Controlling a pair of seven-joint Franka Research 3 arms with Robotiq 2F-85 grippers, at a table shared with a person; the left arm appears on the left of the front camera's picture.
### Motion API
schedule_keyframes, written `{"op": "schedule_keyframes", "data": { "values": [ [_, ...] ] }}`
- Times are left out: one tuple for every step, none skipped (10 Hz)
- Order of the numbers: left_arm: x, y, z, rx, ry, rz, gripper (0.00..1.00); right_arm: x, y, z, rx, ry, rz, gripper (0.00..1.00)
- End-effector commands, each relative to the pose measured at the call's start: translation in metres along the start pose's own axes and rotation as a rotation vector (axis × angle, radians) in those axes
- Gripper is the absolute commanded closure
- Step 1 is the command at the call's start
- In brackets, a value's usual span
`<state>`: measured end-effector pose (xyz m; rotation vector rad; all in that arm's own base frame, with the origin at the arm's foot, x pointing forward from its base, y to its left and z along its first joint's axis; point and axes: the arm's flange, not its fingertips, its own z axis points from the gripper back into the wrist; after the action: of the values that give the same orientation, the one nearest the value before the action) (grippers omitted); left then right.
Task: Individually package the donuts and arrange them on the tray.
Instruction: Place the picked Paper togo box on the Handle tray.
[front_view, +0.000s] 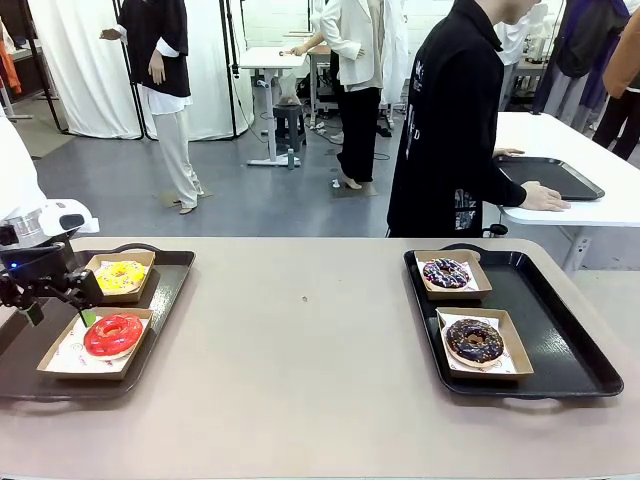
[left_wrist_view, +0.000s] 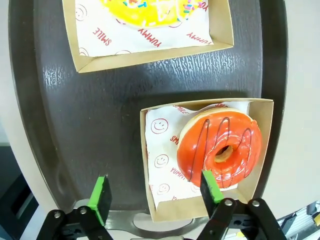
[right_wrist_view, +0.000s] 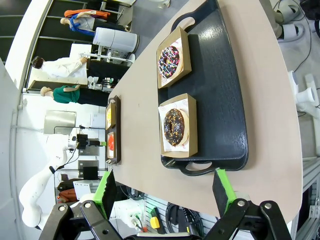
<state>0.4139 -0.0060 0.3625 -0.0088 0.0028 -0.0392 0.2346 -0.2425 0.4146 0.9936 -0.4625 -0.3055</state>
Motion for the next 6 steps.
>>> {"op": "schedule_keyframes", "data": {
  "values": [
    [-0.002,0.011,0.012,-0.065,-0.004,0.007,0.01,-0.001,0.002,0.002,0.010,-0.001,-0.007,0.00],
    [-0.001,0.023,0.024,-0.168,-0.034,0.005,0.01,-0.001,0.002,0.002,0.010,-0.001,-0.007,0.00],
    [0.000,0.044,0.042,-0.312,-0.058,-0.002,0.01,-0.001,0.002,0.002,0.010,-0.001,-0.007,0.00],
    [0.000,0.074,0.062,-0.471,-0.112,-0.038,0.01,-0.001,0.002,0.002,0.010,-0.001,-0.007,0.00],
    [0.000,0.103,0.076,-0.578,-0.168,-0.051,0.01,-0.001,0.002,0.002,0.010,-0.001,-0.007,0.00],
    [0.000,0.132,0.085,-0.695,-0.185,-0.057,0.01,-0.001,0.002,0.002,0.010,-0.001,-0.007,0.00]
  ]
}}
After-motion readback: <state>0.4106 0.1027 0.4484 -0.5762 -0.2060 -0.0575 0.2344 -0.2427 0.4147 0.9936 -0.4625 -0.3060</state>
